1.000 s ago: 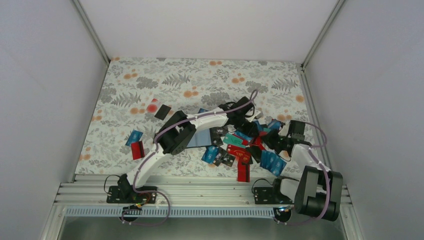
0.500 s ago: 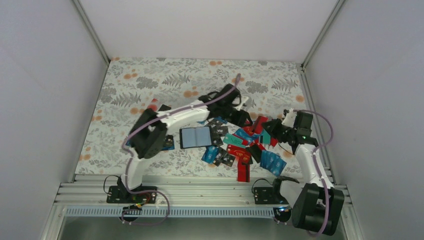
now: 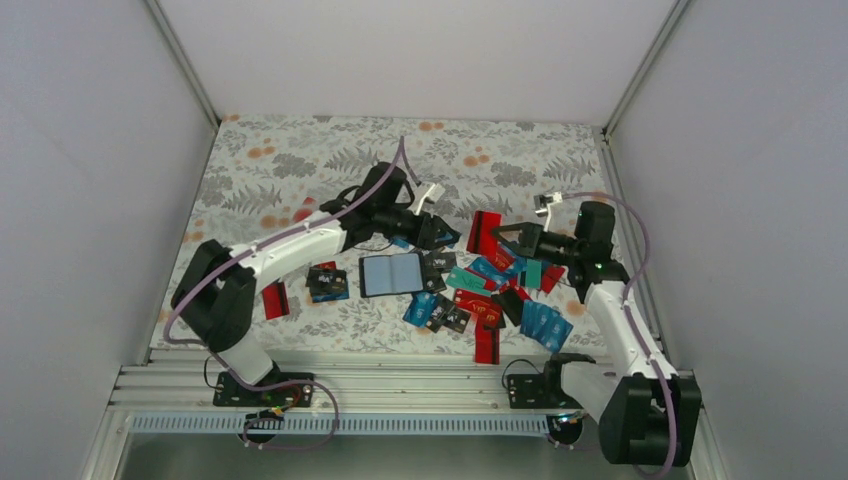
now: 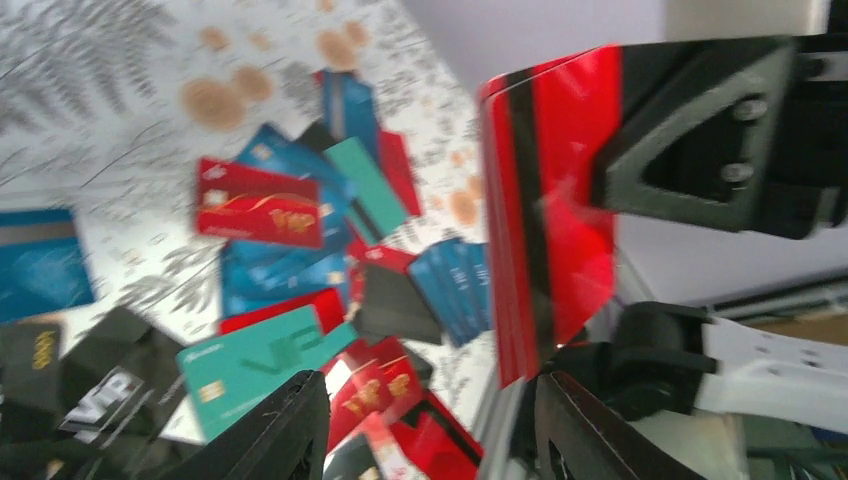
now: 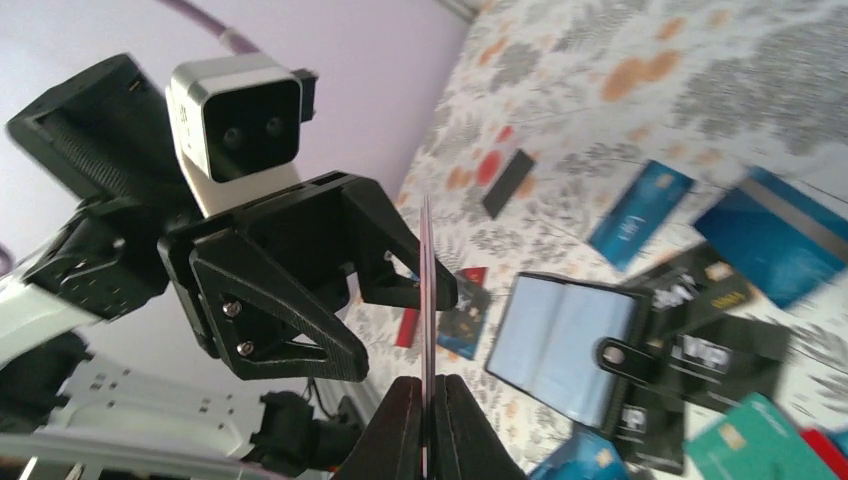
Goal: Put the credit cards into the card holder
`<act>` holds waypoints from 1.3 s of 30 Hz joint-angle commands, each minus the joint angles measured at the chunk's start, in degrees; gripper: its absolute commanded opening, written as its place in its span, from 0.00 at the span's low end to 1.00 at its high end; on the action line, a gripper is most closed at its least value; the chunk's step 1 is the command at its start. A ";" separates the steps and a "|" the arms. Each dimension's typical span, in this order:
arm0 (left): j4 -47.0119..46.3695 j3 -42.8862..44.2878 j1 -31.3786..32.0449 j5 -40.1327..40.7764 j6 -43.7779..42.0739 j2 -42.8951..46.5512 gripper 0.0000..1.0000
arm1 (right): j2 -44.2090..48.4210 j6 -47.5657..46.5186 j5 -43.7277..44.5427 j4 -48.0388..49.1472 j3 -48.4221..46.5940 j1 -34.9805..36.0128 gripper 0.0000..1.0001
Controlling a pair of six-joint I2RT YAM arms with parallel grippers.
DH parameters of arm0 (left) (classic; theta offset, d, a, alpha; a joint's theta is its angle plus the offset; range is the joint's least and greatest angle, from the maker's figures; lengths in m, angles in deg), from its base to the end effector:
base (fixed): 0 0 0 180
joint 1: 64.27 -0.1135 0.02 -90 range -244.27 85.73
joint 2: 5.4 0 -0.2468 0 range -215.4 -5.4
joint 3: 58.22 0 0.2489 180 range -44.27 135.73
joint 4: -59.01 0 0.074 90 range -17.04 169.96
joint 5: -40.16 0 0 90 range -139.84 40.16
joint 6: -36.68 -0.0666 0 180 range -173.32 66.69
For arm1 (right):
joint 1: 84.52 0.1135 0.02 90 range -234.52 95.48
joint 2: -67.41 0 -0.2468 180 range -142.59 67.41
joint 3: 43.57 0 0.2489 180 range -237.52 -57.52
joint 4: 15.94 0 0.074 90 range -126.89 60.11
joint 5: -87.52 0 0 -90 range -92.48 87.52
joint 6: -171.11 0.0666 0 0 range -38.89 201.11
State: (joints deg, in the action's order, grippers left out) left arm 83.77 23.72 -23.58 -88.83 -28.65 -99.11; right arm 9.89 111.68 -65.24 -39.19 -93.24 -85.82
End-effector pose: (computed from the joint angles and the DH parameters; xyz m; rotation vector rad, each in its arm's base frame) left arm 0.2613 -0.2800 0.2342 0.7451 2.2768 -1.3442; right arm 0.2248 0.0541 0.2337 -0.1122 2.0929 1.4522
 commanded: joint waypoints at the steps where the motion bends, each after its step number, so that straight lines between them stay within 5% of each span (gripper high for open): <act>1: -7.47 -1.33 -0.26 -9.42 -0.93 5.01 0.50 | 2.48 1.49 -5.02 5.97 -3.15 3.27 0.04; 26: -12.52 -5.17 -0.21 -16.72 0.72 7.04 0.10 | 3.61 2.96 -6.45 7.21 -6.91 6.79 0.04; 39: -12.49 -6.25 -1.17 -14.45 2.79 8.19 0.02 | 3.17 -1.72 -4.46 0.23 -9.17 7.08 0.04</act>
State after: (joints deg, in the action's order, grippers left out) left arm 72.16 18.32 -23.84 -105.18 -26.44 -92.84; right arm 12.73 113.47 -69.91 -34.73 -99.01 -79.63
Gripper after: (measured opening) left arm 0.030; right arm 0.044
